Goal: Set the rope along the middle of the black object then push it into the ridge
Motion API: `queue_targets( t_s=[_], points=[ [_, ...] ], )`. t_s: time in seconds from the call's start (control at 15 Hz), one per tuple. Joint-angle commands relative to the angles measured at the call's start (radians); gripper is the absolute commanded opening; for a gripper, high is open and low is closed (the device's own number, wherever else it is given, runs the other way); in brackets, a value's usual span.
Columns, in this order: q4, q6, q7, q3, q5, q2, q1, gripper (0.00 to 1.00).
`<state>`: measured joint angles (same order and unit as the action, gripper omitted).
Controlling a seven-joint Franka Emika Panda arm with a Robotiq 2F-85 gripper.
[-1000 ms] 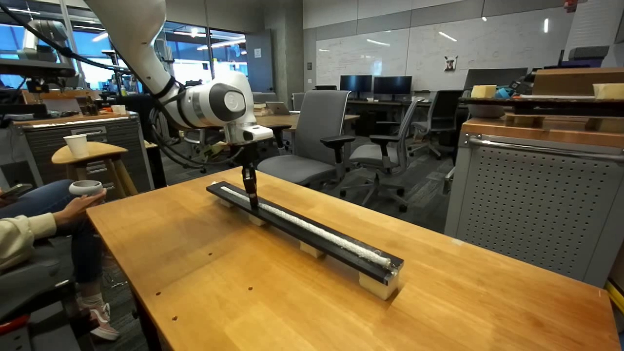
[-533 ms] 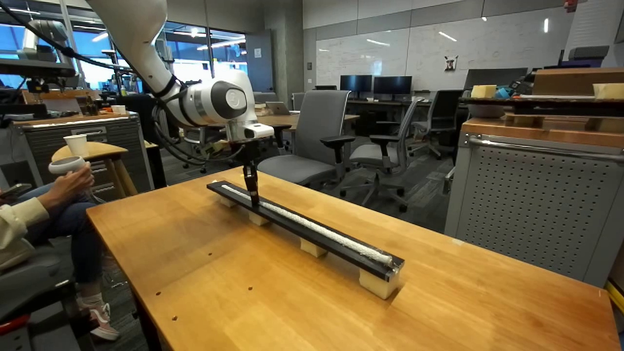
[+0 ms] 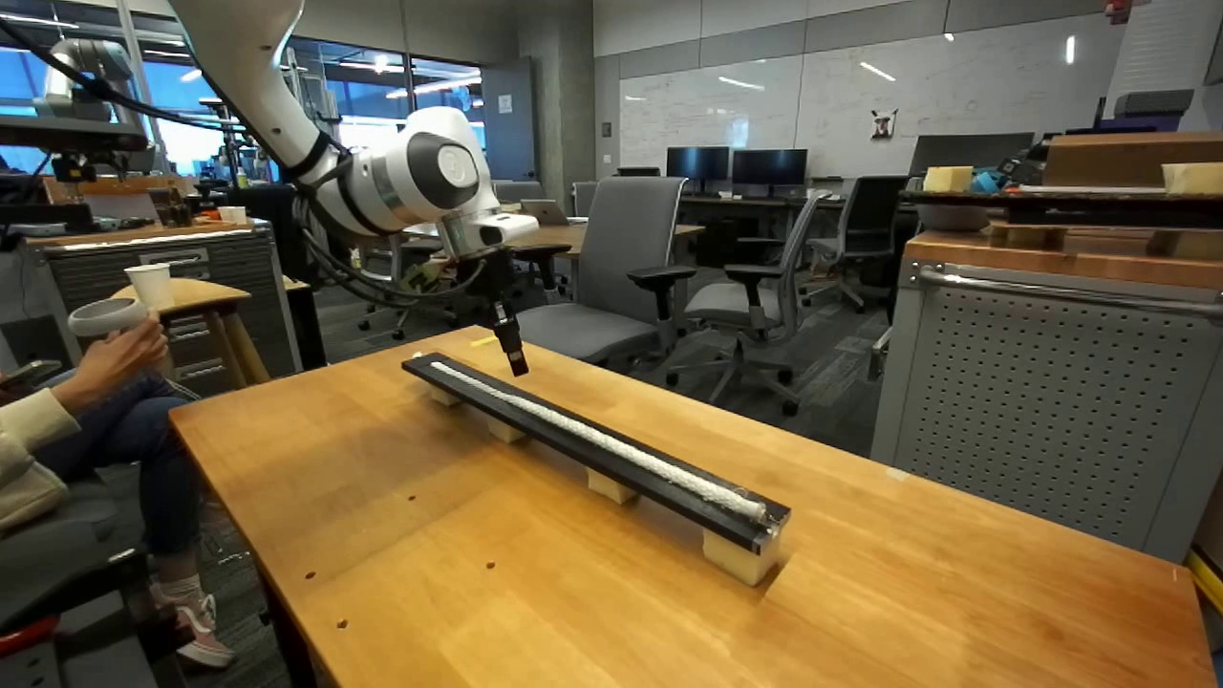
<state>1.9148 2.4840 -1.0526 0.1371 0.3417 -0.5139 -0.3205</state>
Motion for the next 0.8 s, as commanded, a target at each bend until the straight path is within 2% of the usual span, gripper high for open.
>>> queue_targets(
  t_s=[0.0, 0.33, 0.73],
  points=[
    [0.094, 0.038, 0.011, 0.003, 0.041, 0.083, 0.009, 0.02],
    [0.082, 0.036, 0.067, -0.023, 0.022, 0.044, 0.026, 0.02],
    [-0.037, 0.001, 0.111, -0.013, -0.002, -0.111, 0.045, 0.02]
  ],
)
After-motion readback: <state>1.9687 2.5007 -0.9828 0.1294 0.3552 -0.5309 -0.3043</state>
